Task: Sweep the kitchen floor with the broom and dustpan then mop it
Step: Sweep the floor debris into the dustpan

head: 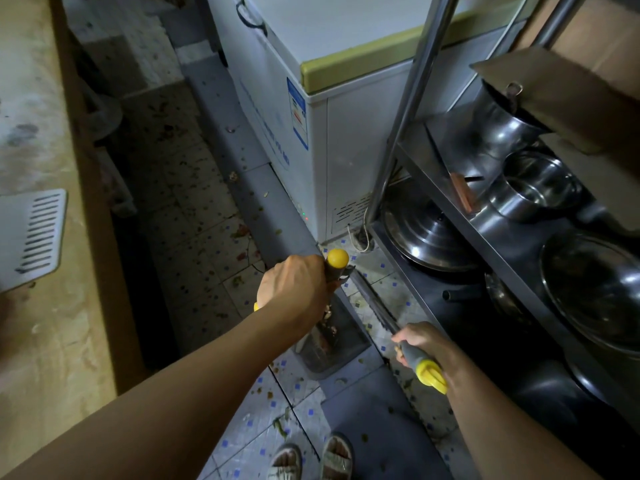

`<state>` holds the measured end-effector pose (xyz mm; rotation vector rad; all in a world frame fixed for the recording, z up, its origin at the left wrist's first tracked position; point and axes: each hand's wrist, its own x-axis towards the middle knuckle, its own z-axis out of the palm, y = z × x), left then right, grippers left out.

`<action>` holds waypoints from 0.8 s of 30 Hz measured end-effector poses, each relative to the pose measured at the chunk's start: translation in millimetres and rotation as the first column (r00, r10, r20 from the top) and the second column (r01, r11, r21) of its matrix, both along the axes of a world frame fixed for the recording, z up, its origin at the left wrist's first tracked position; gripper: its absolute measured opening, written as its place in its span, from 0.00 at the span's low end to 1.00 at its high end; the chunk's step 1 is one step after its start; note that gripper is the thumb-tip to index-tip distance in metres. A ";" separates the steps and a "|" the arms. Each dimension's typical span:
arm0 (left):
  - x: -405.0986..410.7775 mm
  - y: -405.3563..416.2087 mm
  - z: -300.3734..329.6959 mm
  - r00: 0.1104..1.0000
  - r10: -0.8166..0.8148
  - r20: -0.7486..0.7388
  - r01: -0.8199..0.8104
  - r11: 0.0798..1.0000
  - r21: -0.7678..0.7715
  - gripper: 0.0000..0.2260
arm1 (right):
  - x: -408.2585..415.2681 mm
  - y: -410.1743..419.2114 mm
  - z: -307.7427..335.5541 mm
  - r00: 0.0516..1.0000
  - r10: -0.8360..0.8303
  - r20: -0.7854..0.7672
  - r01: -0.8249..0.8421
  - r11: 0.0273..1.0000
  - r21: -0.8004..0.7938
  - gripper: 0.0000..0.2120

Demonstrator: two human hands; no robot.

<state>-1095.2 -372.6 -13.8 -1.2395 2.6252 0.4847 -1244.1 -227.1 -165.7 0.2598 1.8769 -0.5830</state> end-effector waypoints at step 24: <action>-84.4 -1.8 -12.8 0.999 0.037 -0.021 -0.036 0.999 0.024 0.08 | -44.8 5.0 -15.4 0.995 0.052 -0.089 -0.053 0.998 -0.016 0.04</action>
